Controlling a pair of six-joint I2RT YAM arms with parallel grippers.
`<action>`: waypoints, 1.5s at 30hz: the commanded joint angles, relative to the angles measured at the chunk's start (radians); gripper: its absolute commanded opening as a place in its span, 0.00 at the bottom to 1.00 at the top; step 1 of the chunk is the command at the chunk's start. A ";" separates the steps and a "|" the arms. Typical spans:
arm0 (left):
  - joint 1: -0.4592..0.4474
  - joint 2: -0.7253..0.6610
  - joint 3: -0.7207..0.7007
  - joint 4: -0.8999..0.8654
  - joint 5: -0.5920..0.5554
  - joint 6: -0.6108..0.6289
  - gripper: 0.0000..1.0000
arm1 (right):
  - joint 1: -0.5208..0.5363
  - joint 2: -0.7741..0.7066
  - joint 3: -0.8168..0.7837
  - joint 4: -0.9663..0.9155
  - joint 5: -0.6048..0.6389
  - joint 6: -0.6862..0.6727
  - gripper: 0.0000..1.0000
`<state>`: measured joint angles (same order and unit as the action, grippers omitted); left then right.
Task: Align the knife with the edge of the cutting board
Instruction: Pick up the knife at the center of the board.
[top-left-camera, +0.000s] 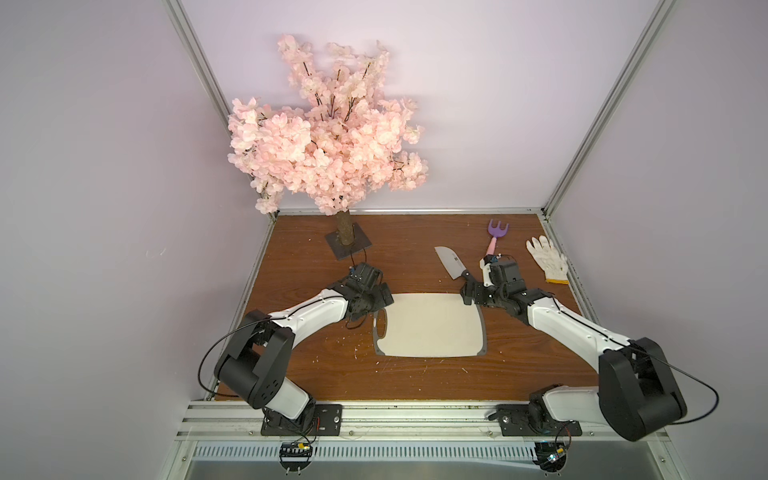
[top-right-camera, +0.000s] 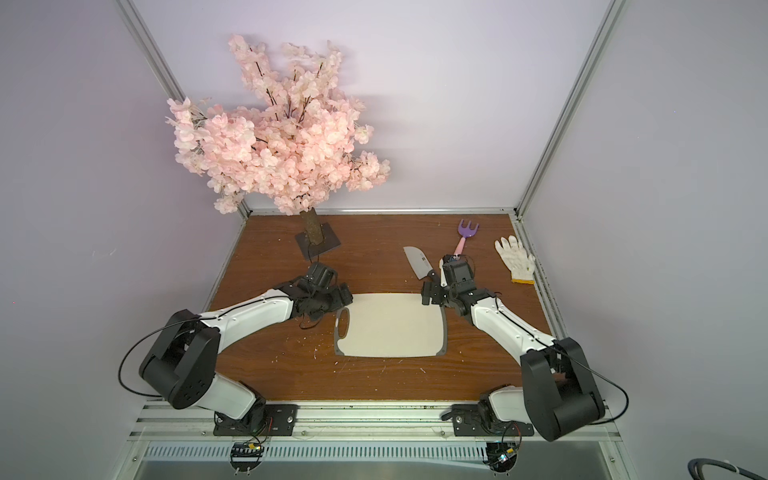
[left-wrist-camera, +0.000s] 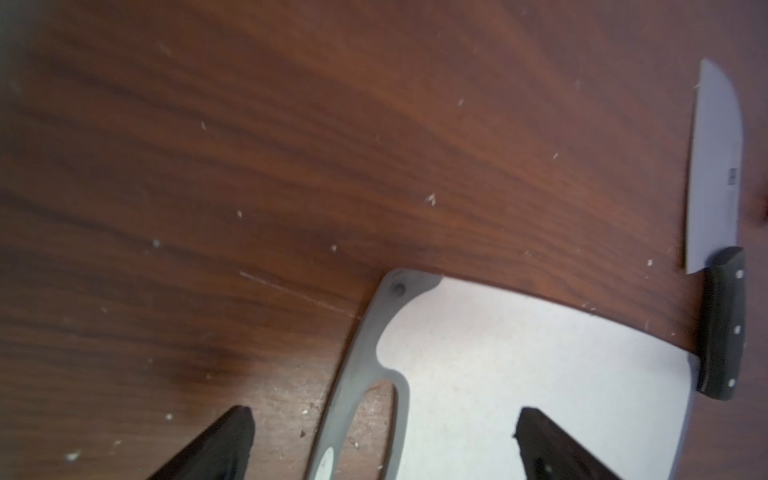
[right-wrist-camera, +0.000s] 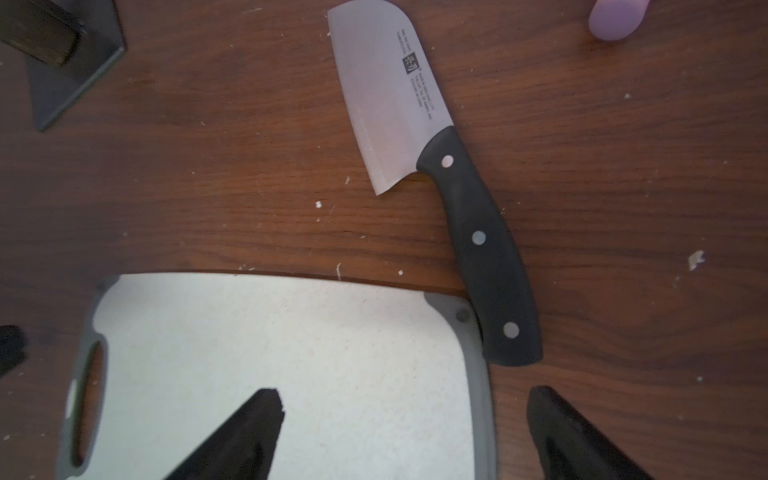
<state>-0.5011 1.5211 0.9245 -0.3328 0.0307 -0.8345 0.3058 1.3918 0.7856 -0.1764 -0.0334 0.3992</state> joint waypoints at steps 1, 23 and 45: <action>0.019 -0.018 0.153 -0.073 0.039 0.120 0.99 | -0.015 0.063 0.068 -0.009 0.038 -0.039 0.89; 0.022 0.055 0.352 -0.074 0.069 0.306 0.99 | -0.118 0.313 0.157 0.005 0.046 -0.117 0.70; 0.077 0.013 0.313 -0.044 0.148 0.267 0.99 | -0.061 0.282 0.244 -0.068 0.101 -0.104 0.00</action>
<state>-0.4355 1.5658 1.2472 -0.3824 0.1593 -0.5644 0.2184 1.7359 0.9783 -0.2115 0.0322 0.2874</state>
